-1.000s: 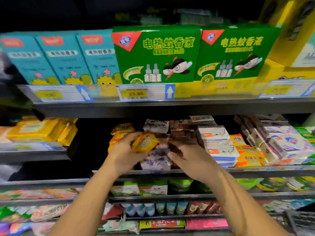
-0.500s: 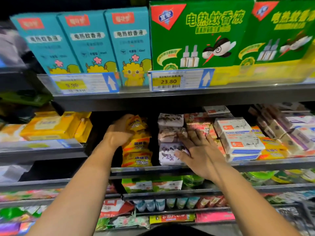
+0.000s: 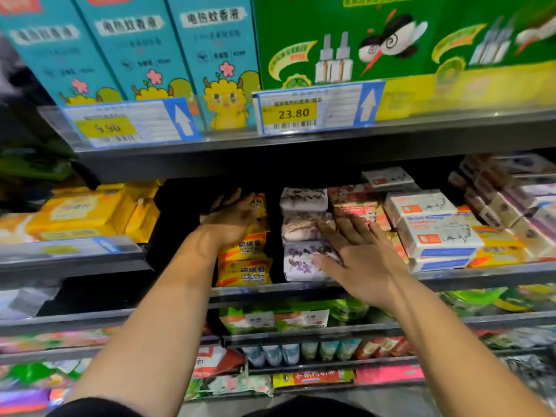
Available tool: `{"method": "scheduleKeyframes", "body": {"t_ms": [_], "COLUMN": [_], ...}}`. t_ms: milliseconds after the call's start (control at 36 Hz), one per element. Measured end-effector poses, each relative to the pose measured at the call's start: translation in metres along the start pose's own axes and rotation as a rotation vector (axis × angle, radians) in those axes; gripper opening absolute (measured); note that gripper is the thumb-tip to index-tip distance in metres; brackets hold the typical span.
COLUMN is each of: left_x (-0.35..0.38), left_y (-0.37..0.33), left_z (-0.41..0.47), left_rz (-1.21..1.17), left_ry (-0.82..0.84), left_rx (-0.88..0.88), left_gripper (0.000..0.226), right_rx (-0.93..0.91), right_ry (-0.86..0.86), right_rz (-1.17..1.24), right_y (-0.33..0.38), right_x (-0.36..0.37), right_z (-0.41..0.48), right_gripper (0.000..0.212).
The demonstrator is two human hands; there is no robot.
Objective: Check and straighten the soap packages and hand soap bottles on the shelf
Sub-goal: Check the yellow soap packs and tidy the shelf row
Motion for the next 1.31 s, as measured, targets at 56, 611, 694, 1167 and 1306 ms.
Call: {"method": "scheduleKeyframes", "body": {"t_ms": [56,611,694,1167,1306], "left_x": [0.009,-0.026,-0.044,-0.009,0.029], "left_y": [0.006,-0.036,-0.068,-0.308,-0.332], "left_z": [-0.006,-0.023,-0.037,-0.06,-0.056], "left_rz": [-0.01,-0.237,-0.275,-0.258,-0.097], "left_ry": [-0.032,-0.326,-0.386,-0.156,-0.051], "left_rx": [-0.077,0.047,0.111,0.354,0.36], "left_gripper": [0.062,0.048,0.031,0.045,0.062], "right_rx": [-0.006,0.025,0.033,0.312,0.31], "right_ry": [-0.001,0.064,0.008,-0.076,0.125], "right_rz": [-0.008,0.076,0.104,0.284,0.179], "right_y": [0.0,0.001,-0.005,-0.219,-0.239], "right_x": [0.001,-0.02,-0.046,-0.107,-0.067], "right_z": [0.0,-0.005,-0.013,-0.065,-0.051], "right_gripper": [0.105,0.067,0.058,0.033,0.047]}}
Point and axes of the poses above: each hand's wrist, its own z-axis towards the middle knuckle, its own x-axis out of the palm, y = z × x, the point moved 9 cm from there along z, towards the middle knuckle, and after that the axes turned 3 degrees about z, right-handed, at the moved point
